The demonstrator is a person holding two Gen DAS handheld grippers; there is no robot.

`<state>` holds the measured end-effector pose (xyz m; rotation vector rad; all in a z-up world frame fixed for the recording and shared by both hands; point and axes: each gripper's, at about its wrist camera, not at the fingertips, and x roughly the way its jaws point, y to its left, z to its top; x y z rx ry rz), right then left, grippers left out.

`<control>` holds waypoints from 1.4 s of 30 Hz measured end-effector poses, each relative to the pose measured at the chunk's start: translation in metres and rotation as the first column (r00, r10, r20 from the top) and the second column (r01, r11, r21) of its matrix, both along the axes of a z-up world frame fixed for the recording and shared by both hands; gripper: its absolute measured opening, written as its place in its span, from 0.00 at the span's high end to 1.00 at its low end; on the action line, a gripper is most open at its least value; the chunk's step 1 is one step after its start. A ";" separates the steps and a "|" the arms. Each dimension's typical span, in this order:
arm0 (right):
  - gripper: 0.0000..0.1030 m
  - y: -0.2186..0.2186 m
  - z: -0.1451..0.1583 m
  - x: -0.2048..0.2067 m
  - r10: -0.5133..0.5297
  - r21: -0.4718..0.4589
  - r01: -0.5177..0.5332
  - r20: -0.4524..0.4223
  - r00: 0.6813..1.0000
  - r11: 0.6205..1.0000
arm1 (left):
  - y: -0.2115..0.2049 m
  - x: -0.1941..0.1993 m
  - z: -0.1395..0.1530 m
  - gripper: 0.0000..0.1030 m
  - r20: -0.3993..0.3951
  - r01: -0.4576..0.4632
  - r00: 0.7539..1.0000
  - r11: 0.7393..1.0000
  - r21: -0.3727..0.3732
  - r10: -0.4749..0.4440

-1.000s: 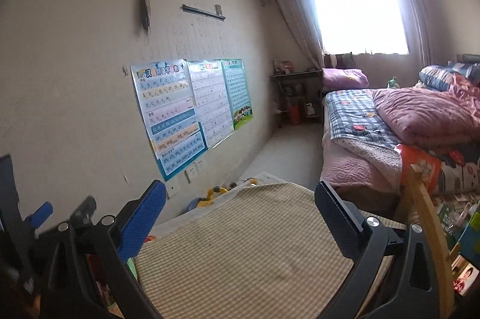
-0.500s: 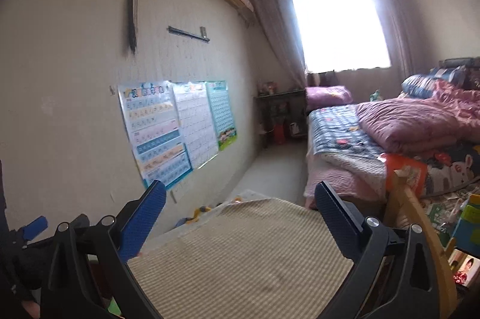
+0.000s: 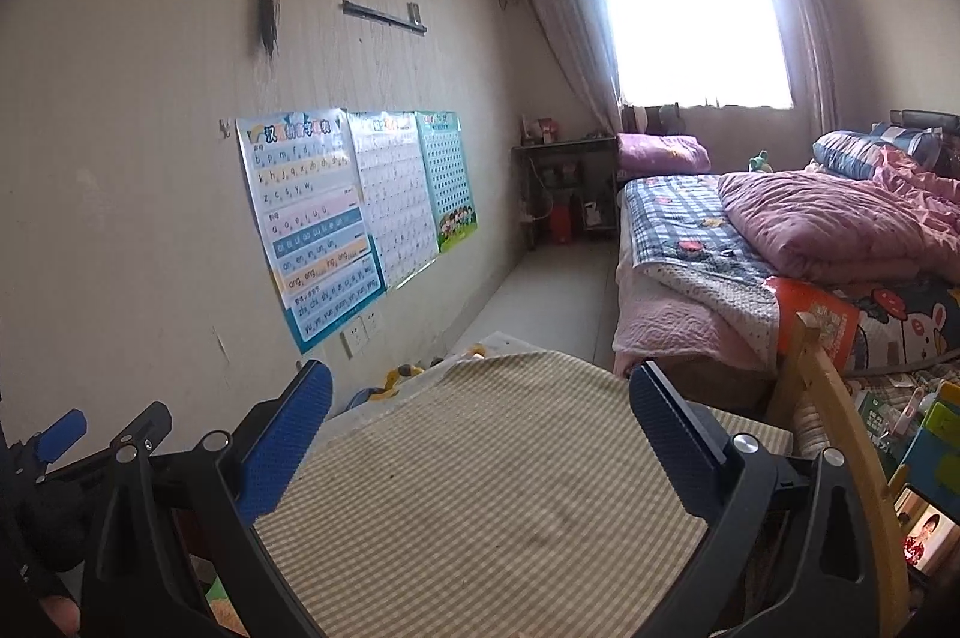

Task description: Collect trash

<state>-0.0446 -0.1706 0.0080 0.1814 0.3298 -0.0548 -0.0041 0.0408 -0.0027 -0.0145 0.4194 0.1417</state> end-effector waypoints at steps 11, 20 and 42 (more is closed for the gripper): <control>0.07 0.005 -0.004 0.004 0.010 -0.008 -0.010 -0.026 1.000 1.000 | 0.000 0.001 -0.002 0.05 0.006 -0.011 1.000 1.000 0.005 0.011; 0.07 0.007 -0.009 0.006 0.013 -0.012 -0.014 -0.048 0.999 1.000 | 0.004 0.003 -0.005 0.05 -0.010 -0.016 1.000 1.000 -0.001 0.016; 0.07 -0.017 -0.086 0.058 0.002 0.052 0.012 -0.256 0.967 0.999 | 0.004 0.015 -0.028 0.05 -0.078 -0.020 0.997 1.000 0.019 0.022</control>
